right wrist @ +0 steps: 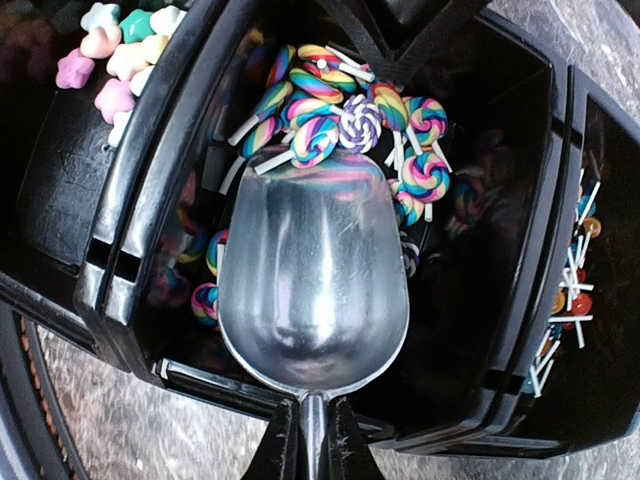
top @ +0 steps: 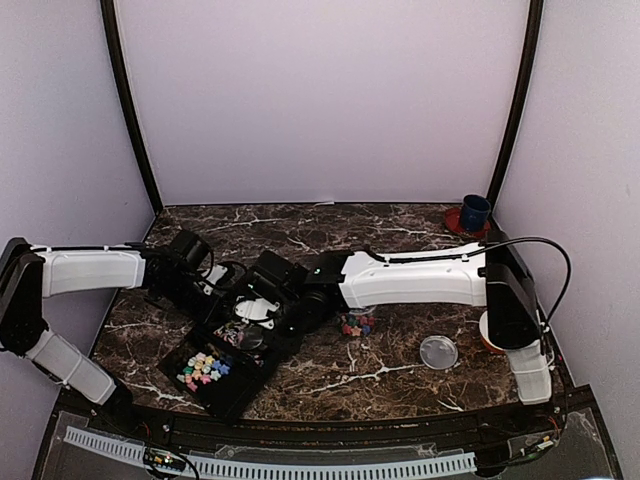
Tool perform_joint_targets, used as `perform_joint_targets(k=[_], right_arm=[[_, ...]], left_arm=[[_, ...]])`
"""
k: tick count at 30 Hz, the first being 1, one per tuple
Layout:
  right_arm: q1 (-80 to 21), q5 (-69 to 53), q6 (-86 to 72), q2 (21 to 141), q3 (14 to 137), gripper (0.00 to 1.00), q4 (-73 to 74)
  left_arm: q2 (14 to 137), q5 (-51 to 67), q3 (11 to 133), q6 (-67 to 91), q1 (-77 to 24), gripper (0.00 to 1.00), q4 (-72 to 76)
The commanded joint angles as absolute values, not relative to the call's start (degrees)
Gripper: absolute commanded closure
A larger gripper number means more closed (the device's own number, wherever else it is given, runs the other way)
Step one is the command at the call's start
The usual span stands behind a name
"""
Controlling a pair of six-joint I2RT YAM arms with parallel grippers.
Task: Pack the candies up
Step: Scoop the fake candies from the storage box.
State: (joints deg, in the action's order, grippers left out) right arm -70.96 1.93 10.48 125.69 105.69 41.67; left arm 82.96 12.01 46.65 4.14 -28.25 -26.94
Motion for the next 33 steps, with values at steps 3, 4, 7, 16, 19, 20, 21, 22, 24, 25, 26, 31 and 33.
perform_joint_targets(k=[3,4,7,16,19,20,21,22,24,25,26,31,33], right_arm=[[-73.46,2.78,15.93,132.13,93.55,1.00,24.61],[-73.58,2.51,17.55,131.68,92.66,1.00,23.95],[-73.83,3.03,21.39,130.50,90.91,1.00,23.18],[-73.27,14.29,10.85,132.06,92.78,1.00,16.07],[-71.98,16.03,2.66,132.97,94.62,1.00,16.99],[-71.51,15.18,0.34,132.79,94.97,1.00,17.90],[-70.89,14.20,-2.20,132.39,95.29,1.00,18.67],[-70.41,13.44,-4.50,131.78,95.35,1.00,19.12],[-69.87,12.58,-8.94,130.39,95.72,1.00,21.35],[-69.79,12.80,-10.57,129.55,95.79,1.00,22.22],[-69.77,12.90,-11.89,128.68,95.67,1.00,23.14],[-69.68,10.33,-16.24,125.19,95.63,1.00,27.43],[-69.65,8.78,-16.54,125.00,96.18,1.00,28.31]], left_arm=[[75.51,25.39,56.85,6.19,-31.69,1.00,-24.09],[75.92,25.75,57.44,5.76,-31.87,1.00,-24.97],[76.90,25.91,58.66,4.23,-32.88,1.00,-26.56],[75.82,29.88,59.77,0.84,-34.03,1.00,-26.94],[75.24,29.03,59.85,1.06,-34.62,1.00,-26.62],[75.47,28.52,59.81,1.25,-34.68,1.00,-26.70],[75.76,27.94,59.66,1.43,-34.70,1.00,-26.84],[76.10,27.64,59.41,1.65,-34.62,1.00,-26.79],[76.45,26.85,58.74,2.35,-34.64,1.00,-26.53],[76.46,26.52,58.35,2.68,-34.71,1.00,-26.17],[76.40,26.01,57.90,2.99,-34.63,1.00,-25.66],[76.41,23.89,56.41,3.76,-34.54,1.00,-24.01],[76.46,24.66,56.22,3.78,-34.60,1.00,-23.51]])
